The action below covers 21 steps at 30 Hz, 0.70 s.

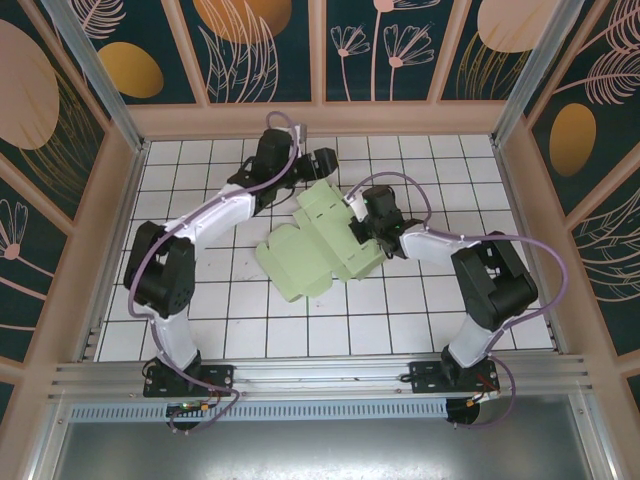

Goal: Fold the paper box

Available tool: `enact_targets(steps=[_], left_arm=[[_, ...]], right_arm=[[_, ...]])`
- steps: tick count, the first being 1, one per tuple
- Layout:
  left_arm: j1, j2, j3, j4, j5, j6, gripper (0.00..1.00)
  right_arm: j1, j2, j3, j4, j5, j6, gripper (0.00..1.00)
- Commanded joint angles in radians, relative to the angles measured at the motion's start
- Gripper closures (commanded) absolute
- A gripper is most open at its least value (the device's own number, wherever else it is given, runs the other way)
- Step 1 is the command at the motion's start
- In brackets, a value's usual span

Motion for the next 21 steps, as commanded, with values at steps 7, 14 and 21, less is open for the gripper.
enact_targets(steps=[7,14,21], left_arm=[[-0.010,0.286,0.437,-0.456,0.161,0.272,0.29],[-0.021,0.461,0.706,-0.654,0.200,0.354,0.30],[-0.026,0.441,0.665,-0.686,0.186,0.365,0.35]], right_arm=[[0.027,-0.043,-0.014,0.043,-0.037,-0.028,1.00],[0.027,-0.035,-0.003,0.037,-0.037,-0.032,1.00],[0.025,-0.012,0.002,0.041,-0.011,-0.028,1.00]])
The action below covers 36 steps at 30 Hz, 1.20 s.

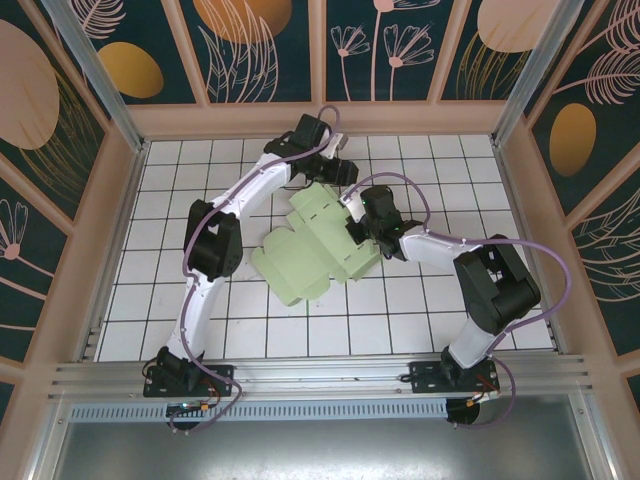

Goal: Fold the paper box

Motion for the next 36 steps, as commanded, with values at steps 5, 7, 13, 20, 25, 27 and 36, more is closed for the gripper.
enact_targets(steps=[5,7,13,20,25,27,36], left_arm=[[-0.024,-0.064,-0.079,-0.057,0.003,0.019,0.39],[-0.036,-0.078,-0.107,-0.050,-0.005,0.016,0.39],[-0.042,-0.116,-0.179,-0.019,-0.020,-0.039,0.41],[-0.051,-0.150,-0.255,0.072,-0.028,-0.148,0.54],[-0.057,-0.159,-0.284,0.076,-0.061,-0.172,0.54],[-0.058,-0.169,-0.304,0.082,-0.080,-0.189,0.49],[-0.060,-0.205,-0.392,0.199,-0.022,-0.269,0.53]], right_arm=[[0.001,0.026,0.018,0.038,0.034,0.001,1.00],[0.001,0.031,0.021,0.040,0.036,0.007,1.00],[0.002,0.033,0.024,0.045,0.044,0.010,1.00],[0.014,0.043,0.036,0.023,0.090,0.001,1.00],[0.017,0.044,0.035,0.033,0.114,0.001,1.00],[0.016,0.044,0.033,0.039,0.119,0.002,1.00],[0.022,0.060,0.046,0.039,0.111,0.007,1.00]])
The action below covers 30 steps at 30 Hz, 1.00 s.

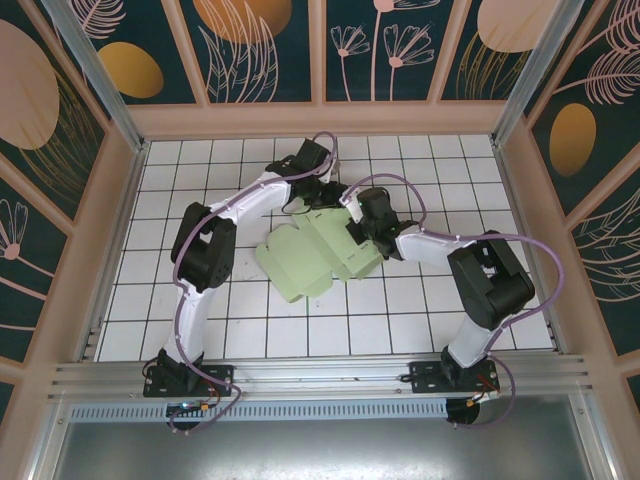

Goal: Fold the paper box

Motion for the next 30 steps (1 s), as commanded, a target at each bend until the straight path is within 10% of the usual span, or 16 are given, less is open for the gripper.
enact_targets(steps=[1,24,30], left_arm=[[-0.010,-0.041,-0.014,0.067,0.059,-0.048,0.54],[-0.013,-0.026,-0.081,0.235,0.116,-0.209,0.81],[-0.013,-0.037,-0.102,0.277,0.115,-0.239,0.46]], right_arm=[[0.012,0.020,0.035,0.035,0.014,0.002,1.00],[0.069,0.019,0.024,0.065,0.097,-0.044,1.00],[0.072,0.022,0.019,0.069,0.105,-0.049,1.00]])
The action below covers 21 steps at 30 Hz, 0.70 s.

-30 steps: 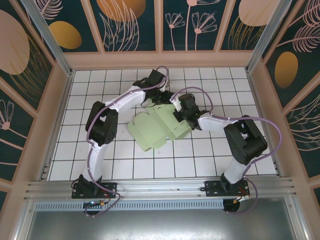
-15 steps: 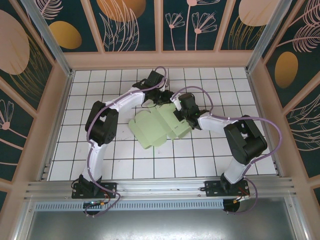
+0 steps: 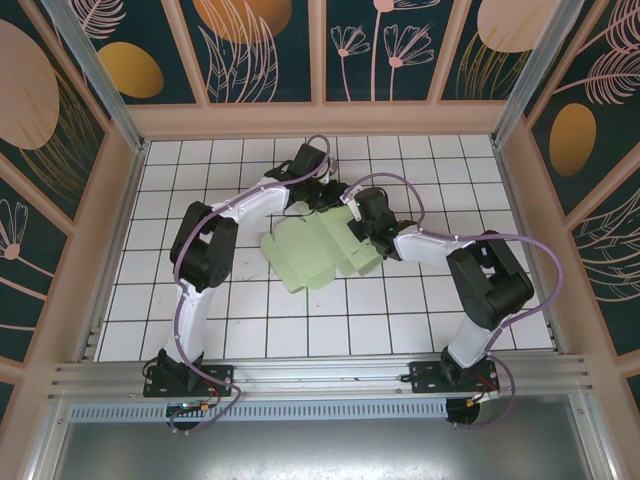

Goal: Fold the paper box

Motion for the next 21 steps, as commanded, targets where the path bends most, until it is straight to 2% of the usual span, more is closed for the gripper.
enact_targets(steps=[1,8,10,12,15,21], left_arm=[[-0.020,-0.039,-0.019,0.106,0.021,-0.060,0.44],[-0.021,-0.057,-0.063,0.243,0.074,-0.215,0.41],[-0.021,-0.064,-0.067,0.263,0.077,-0.251,0.44],[-0.021,-0.066,-0.065,0.274,0.078,-0.271,0.52],[-0.020,-0.060,-0.046,0.251,0.074,-0.252,0.53],[-0.010,-0.121,-0.111,0.193,-0.025,-0.171,0.32]], right_arm=[[0.055,0.020,0.011,0.072,-0.032,-0.051,1.00],[0.070,0.044,0.001,0.105,0.023,-0.086,1.00],[0.075,0.053,-0.002,0.110,0.035,-0.094,1.00],[0.079,0.058,-0.006,0.118,0.042,-0.100,1.00],[0.080,0.058,-0.012,0.131,0.045,-0.098,1.00],[0.027,0.020,-0.024,0.109,-0.012,-0.012,1.00]])
